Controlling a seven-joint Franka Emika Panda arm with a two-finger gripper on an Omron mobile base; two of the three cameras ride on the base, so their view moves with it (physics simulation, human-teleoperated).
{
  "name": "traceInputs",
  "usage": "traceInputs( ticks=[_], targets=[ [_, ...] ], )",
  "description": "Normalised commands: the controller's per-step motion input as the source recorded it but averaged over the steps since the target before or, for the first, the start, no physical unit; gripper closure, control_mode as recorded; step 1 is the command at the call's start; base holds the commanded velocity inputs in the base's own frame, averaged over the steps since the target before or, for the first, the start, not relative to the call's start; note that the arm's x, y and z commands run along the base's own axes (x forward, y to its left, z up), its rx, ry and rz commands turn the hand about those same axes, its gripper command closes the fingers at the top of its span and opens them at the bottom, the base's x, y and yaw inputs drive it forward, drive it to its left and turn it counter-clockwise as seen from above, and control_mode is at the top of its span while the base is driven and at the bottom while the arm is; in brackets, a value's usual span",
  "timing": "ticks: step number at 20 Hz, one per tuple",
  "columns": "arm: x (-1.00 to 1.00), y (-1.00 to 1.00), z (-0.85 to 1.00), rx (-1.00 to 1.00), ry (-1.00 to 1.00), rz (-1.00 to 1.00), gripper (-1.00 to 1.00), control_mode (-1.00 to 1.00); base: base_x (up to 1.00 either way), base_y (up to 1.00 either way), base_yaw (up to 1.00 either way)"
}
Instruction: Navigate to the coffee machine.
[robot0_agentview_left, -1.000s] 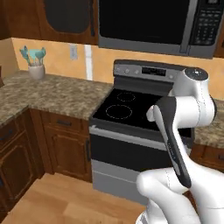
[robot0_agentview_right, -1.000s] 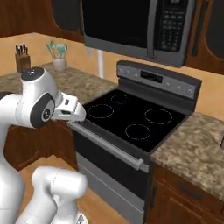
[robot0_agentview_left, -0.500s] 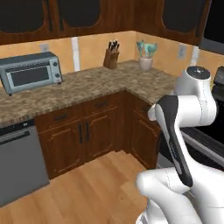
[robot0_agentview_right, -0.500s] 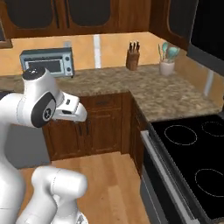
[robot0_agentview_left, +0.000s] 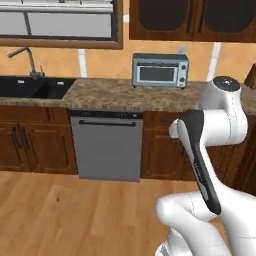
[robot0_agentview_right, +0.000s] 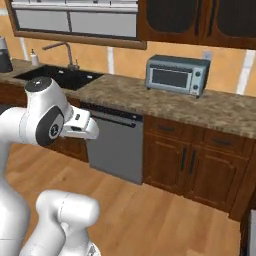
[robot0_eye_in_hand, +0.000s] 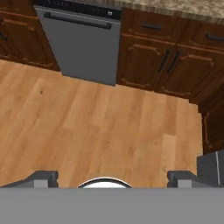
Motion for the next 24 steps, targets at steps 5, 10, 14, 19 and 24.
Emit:
traceInputs(
  ticks=[5, 10, 14, 19, 24],
  targets=[
    [0.00, 0.00, 0.00, 0.00, 0.00, 0.00, -1.00, 1.00, 0.00, 0.00, 1.00],
    [0.00, 0.00, 0.00, 0.00, 0.00, 0.00, -1.00, 1.00, 0.49, -0.10, 0.88],
    [0.00, 0.00, 0.00, 0.00, 0.00, 0.00, -1.00, 1.00, 0.75, -0.16, 0.81],
    [0.00, 0.00, 0.00, 0.00, 0.00, 0.00, -1.00, 1.00, 0.82, -0.16, 0.79],
    [0.00, 0.00, 0.00, 0.00, 0.00, 0.00, -1.00, 1.00, 1.00, -0.16, 0.75]
  ],
)
